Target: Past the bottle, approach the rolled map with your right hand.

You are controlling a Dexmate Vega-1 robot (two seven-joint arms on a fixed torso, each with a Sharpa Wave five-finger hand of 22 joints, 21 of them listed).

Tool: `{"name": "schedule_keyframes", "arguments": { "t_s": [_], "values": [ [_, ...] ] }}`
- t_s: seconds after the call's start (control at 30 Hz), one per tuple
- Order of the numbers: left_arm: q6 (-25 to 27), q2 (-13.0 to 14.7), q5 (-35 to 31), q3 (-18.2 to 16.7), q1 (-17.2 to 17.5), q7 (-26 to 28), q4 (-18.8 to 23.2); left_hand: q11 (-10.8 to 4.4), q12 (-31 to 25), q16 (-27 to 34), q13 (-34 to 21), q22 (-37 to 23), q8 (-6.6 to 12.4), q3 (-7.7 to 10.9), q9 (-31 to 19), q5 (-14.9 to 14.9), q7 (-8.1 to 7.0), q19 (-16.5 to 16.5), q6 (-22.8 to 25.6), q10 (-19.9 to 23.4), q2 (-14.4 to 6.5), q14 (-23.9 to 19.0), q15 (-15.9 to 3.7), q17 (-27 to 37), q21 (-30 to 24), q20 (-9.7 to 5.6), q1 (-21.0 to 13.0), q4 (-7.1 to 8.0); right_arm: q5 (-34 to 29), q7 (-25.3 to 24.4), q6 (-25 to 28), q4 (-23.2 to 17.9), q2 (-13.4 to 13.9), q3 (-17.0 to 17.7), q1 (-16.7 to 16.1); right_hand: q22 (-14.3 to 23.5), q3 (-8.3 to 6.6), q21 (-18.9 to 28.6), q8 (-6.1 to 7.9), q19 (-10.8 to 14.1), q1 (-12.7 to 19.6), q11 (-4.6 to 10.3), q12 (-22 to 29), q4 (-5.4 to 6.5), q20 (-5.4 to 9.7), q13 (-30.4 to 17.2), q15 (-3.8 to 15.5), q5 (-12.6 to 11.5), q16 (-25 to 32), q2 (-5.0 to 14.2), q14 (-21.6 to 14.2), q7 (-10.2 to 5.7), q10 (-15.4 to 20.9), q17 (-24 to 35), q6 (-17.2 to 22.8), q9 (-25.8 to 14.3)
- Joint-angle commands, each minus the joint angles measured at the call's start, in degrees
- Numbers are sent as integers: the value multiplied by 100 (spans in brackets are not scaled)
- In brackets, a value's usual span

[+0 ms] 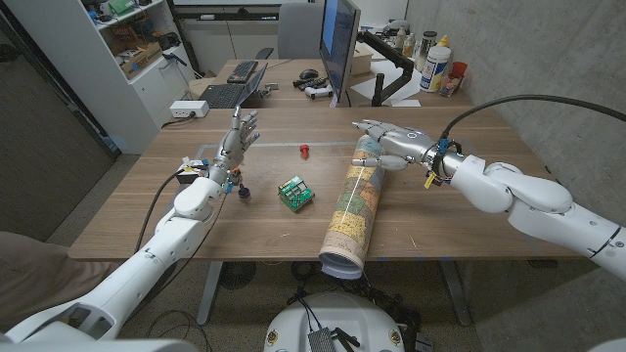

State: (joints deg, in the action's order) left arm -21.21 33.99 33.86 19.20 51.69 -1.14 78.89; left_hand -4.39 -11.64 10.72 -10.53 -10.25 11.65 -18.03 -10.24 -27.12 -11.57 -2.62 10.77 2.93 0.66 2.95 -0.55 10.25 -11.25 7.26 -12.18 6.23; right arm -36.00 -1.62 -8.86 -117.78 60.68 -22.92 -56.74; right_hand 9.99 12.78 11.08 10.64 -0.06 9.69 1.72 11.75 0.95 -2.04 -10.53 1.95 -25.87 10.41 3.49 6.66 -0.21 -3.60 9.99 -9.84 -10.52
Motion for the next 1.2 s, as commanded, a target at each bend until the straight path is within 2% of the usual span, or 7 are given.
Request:
{"name": "schedule_keyframes", "arguments": {
  "t_s": [0.03, 0.17, 0.53, 1.2],
  "values": [
    [95, 38, -2, -51, 46, 101, 30, -18, 5, 8, -8, -11, -2, -34, -34, 20, -8, -6, 38, -12, 29, 41, 14, 17, -7, 1, -52, -2, -189, 93, -278, 167, -154, -167, 240, 10, 34, -16, 40, -45, 16, -8, 13, 6, -7, -20, 85, -39, -11, 0, 55, -39, -30, 20, -9, -24],
    [134, 50, -26, -52, 48, 152, 42, -13, 7, 8, -9, -12, -3, -34, -34, 21, -7, -8, 43, -14, 28, 43, 20, 17, -8, -1, -52, -1, -183, -34, -365, 247, -213, -174, 229, 10, 33, -18, 63, -51, 23, 17, 29, 2, -2, -20, 93, -55, -11, 6, 61, -55, 6, 20, 49, -24],
    [156, 14, -23, -30, 28, 162, -3, -18, 12, 9, -9, -12, -4, -31, -34, 23, 5, -19, 57, -18, 23, 44, 11, 17, -13, -8, -56, -1, -190, 101, -419, 182, -165, -159, 193, 10, 29, -21, 61, -68, 33, 24, 28, 0, 22, -20, 107, -77, -16, 20, 88, -60, -5, 19, 49, -23],
    [112, 81, -60, -23, 91, 111, 39, -7, 17, 7, -9, -12, -18, -27, -35, 26, -4, -21, 54, -22, 18, 60, 13, 16, -13, -15, -64, 0, -304, 23, -572, 99, -68, -69, 15, 10, 23, -23, 54, -89, 41, 25, 22, 0, 27, -21, 99, -109, -9, 48, 99, -61, -36, 21, 32, -24]
  ]
}}
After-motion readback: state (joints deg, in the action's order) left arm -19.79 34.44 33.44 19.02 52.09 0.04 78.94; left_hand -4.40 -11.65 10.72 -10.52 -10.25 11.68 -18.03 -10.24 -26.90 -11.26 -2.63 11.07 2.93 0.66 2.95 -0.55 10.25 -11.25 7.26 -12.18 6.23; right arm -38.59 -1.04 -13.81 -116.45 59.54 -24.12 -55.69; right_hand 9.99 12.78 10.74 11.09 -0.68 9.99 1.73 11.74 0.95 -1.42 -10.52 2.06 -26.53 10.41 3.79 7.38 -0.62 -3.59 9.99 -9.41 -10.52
